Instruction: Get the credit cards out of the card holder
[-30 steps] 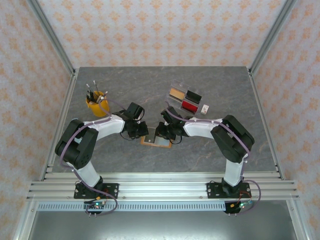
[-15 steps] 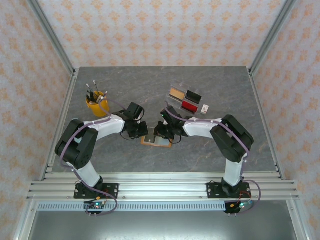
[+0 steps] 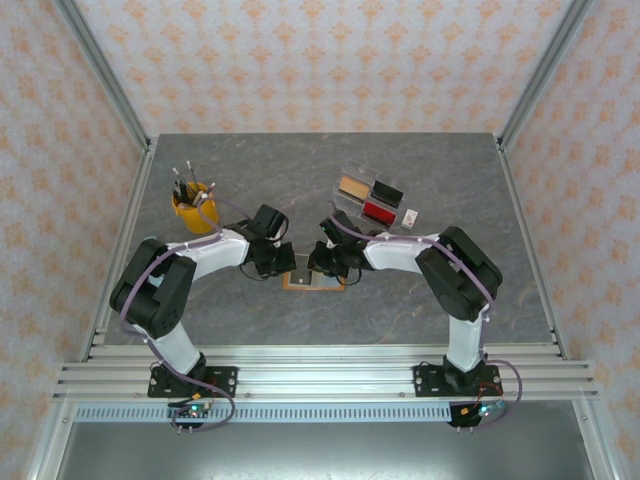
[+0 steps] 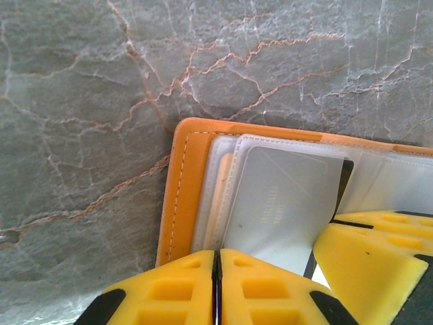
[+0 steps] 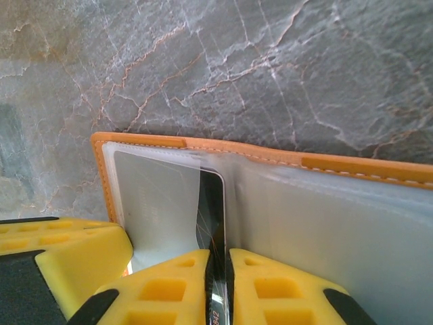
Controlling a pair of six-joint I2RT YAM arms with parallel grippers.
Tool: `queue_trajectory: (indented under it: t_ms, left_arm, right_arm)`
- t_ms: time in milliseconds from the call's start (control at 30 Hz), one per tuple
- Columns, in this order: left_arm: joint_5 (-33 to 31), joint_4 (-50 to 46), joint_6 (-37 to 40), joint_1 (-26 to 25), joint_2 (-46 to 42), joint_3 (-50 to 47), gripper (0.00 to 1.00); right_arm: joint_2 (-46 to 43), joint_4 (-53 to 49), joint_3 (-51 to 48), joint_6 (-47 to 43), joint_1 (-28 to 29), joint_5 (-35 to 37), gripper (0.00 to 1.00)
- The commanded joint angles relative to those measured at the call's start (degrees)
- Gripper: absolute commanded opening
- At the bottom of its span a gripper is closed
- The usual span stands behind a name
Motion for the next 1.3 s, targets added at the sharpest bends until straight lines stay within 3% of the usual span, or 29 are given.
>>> queue_trajectory:
  t_ms: [0, 333, 800, 1067, 1267]
  left_arm:
    - [1.0, -0.81, 1.06, -0.25, 1.77, -1.34, 0.11]
    - [2.65, 0.34, 1.23, -0.25, 1.95, -1.89, 0.08]
    - [-0.78, -1.99, 1.32, 1.16, -1.33, -2.29, 0.21]
    - [0.68, -1.1, 1.3, 1.25, -1.52, -2.04, 0.19]
    - [1.04, -0.75, 1.23, 1.24, 0.11, -2.32, 0.15]
  right_arm:
    - [1.16, -1.4, 0.84, 0.04, 0.37, 1.15, 0.15]
    - [1.18, -0.24, 1.1, -0.21, 0.36, -1.39, 0.0]
    - [-3.68, -9.79, -0.11, -3.11, 0.06, 6.69, 0.0]
    - [-5.51, -1.75, -1.75, -2.09, -0.07, 2.65, 0.0]
    - [-2.36, -2.05, 0.72, -1.55, -0.42, 2.44, 0.18]
